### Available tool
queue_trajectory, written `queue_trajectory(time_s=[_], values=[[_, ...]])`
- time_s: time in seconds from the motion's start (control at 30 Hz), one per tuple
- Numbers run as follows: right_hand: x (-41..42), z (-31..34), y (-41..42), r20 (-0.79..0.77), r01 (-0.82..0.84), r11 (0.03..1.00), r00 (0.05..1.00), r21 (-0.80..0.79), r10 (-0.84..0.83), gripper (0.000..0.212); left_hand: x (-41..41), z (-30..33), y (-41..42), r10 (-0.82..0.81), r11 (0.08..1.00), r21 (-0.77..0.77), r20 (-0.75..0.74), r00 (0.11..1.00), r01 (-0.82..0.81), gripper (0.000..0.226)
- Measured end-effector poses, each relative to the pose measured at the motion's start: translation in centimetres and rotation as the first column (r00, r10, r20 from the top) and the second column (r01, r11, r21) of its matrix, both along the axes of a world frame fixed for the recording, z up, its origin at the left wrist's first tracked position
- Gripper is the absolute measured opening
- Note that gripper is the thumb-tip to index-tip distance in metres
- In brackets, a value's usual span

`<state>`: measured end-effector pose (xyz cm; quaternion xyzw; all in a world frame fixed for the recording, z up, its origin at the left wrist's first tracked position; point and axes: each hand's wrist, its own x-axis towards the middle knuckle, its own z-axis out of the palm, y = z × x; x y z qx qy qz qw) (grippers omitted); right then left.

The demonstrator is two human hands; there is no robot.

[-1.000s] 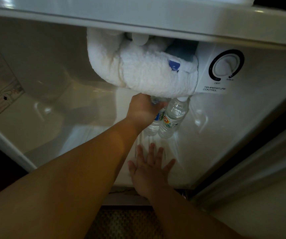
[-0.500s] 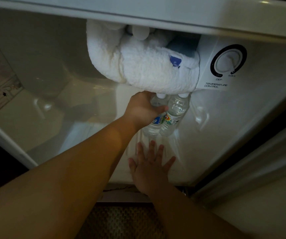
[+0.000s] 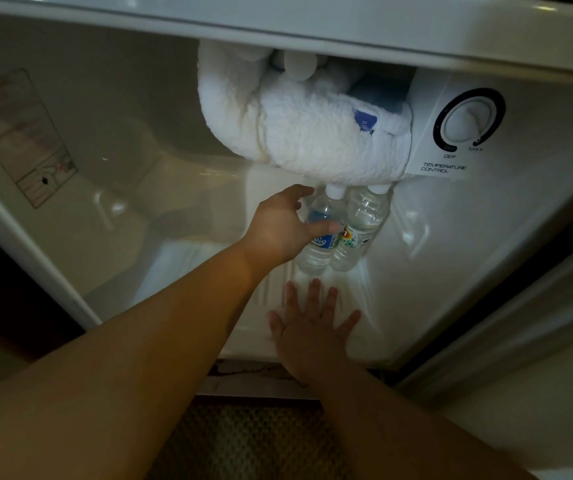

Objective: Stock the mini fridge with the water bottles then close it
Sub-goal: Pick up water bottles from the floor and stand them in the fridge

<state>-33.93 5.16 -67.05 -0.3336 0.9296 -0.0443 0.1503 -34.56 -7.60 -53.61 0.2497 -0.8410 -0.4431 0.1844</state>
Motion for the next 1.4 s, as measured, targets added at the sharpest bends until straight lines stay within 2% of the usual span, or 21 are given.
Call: queue_trajectory(time_s=[0.17, 0.23, 0.3, 0.33, 0.37, 0.4, 0.43, 0.5, 0.53, 0.6, 0.67, 0.73, 0.83, 0.9, 1.03, 1.13, 1.2, 1.27, 1.33, 1.4], values=[[-0.3, 0.1, -0.5, 0.044, 0.007, 0.998, 0.999, 0.068, -0.010, 0.068, 7.3, -0.8, 0.3, 0.110, 0.965, -0.245, 0.045, 0.993, -0.096, 0.049], [0.2, 1.3, -1.1, 0.013, 0.029, 0.989, 0.999, 0.148, -0.031, 0.066, 12.3, -1.0, 0.0, 0.100, 0.923, -0.372, -0.015, 0.995, -0.098, 0.036], [1.8, 3.1, -2.0, -0.177, -0.060, 0.994, 0.981, 0.089, 0.075, 0.055, 18.2, -0.8, -0.6, 0.057, 0.864, -0.498, -0.052, 0.997, -0.075, 0.028], [3.0, 3.9, -2.4, -0.304, -0.195, 0.981, 0.935, -0.008, 0.183, 0.045, 21.3, -0.5, -1.0, 0.047, 0.832, -0.552, -0.032, 0.998, -0.056, 0.025], [4.4, 4.5, -2.9, -0.405, -0.371, 0.922, 0.863, -0.106, 0.301, 0.037, 24.4, -0.2, -1.4, 0.035, 0.793, -0.608, -0.012, 0.999, -0.035, 0.023], [6.2, 5.1, -3.6, -0.474, -0.550, 0.815, 0.775, -0.181, 0.418, 0.033, 27.6, 0.2, -1.9, 0.020, 0.740, -0.672, -0.001, 1.000, -0.015, 0.022], [8.3, 5.7, -4.3, -0.504, -0.703, 0.678, 0.675, -0.217, 0.538, 0.031, 30.7, 0.6, -2.4, 0.008, 0.669, -0.743, 0.014, 1.000, 0.005, 0.021], [12.8, 6.6, -6.2, -0.561, -0.897, 0.378, 0.439, -0.229, 0.702, 0.027, 37.2, 0.7, -3.6, 0.033, 0.524, -0.851, 0.066, 0.997, 0.039, 0.019], [15.1, 6.7, -7.1, -0.570, -0.943, 0.234, 0.329, -0.235, 0.753, 0.025, 40.4, 0.6, -4.1, 0.082, 0.492, -0.869, 0.096, 0.992, 0.043, 0.019], [19.6, 5.8, -8.7, -0.535, -0.971, 0.001, 0.133, -0.240, 0.834, 0.022, 46.8, 0.2, -4.8, 0.222, 0.499, -0.866, 0.143, 0.965, 0.013, 0.021], [24.1, 4.3, -10.0, -0.417, -0.964, -0.131, -0.024, -0.230, 0.909, 0.019, 52.9, -0.5, -4.8, 0.388, 0.550, -0.832, 0.178, 0.904, -0.072, 0.023], [28.6, 2.8, -11.0, -0.239, -0.968, -0.133, -0.081, -0.213, 0.968, 0.022, 58.1, -1.2, -4.3, 0.557, 0.604, -0.770, 0.224, 0.800, -0.204, 0.029], [34.8, 0.6, -12.1, -0.053, -0.984, -0.014, -0.005, -0.179, 0.999, 0.028, 63.2, -2.7, -2.4, 0.739, 0.582, -0.695, 0.235, 0.632, -0.422, 0.029], [38.2, -1.0, -12.4, 0.028, -0.986, 0.019, 0.015, -0.167, 0.999, 0.032, 65.0, -4.2, -0.6, 0.788, 0.565, -0.652, 0.244, 0.566, -0.505, 0.024], [42.3, -4.8, -12.3, 0.118, -0.991, 0.068, 0.054, -0.118, 0.992, 0.037, 66.1, -7.4, 2.3, 0.788, 0.597, -0.542, 0.257, 0.560, -0.591, 0.040], [43.8, -7.2, -12.3, 0.143, -0.999, 0.038, 0.040, 0.020, 0.989, 0.037, 66.3, -9.1, 2.8, 0.704, 0.710, -0.442, 0.411, 0.579, -0.548, 0.056], [44.3, -8.5, -12.3, 0.133, -0.993, 0.020, 0.036, 0.118, 0.991, 0.039, 66.1, -9.8, 2.2, 0.628, 0.778, -0.404, 0.516, 0.583, -0.480, 0.052], [45.0, -9.4, -12.3, 0.100, -0.978, 0.060, 0.082, 0.199, 0.992, 0.039, 65.8, -10.1, 1.4, 0.591, 0.806, -0.391, 0.564, 0.576, -0.444, 0.047], [45.6, -10.1, -12.0, 0.088, -0.953, 0.155, 0.183, 0.261, 0.979, 0.040, 65.6, -10.2, 0.8, 0.579, 0.814, -0.389, 0.605, 0.547, -0.431, 0.047], [45.9, -11.0, -11.6, 0.085, -0.942, 0.232, 0.259, 0.244, 0.962, 0.044, 65.2, -10.3, 0.2, 0.553, 0.831, -0.384, 0.648, 0.524, -0.401, 0.048]])
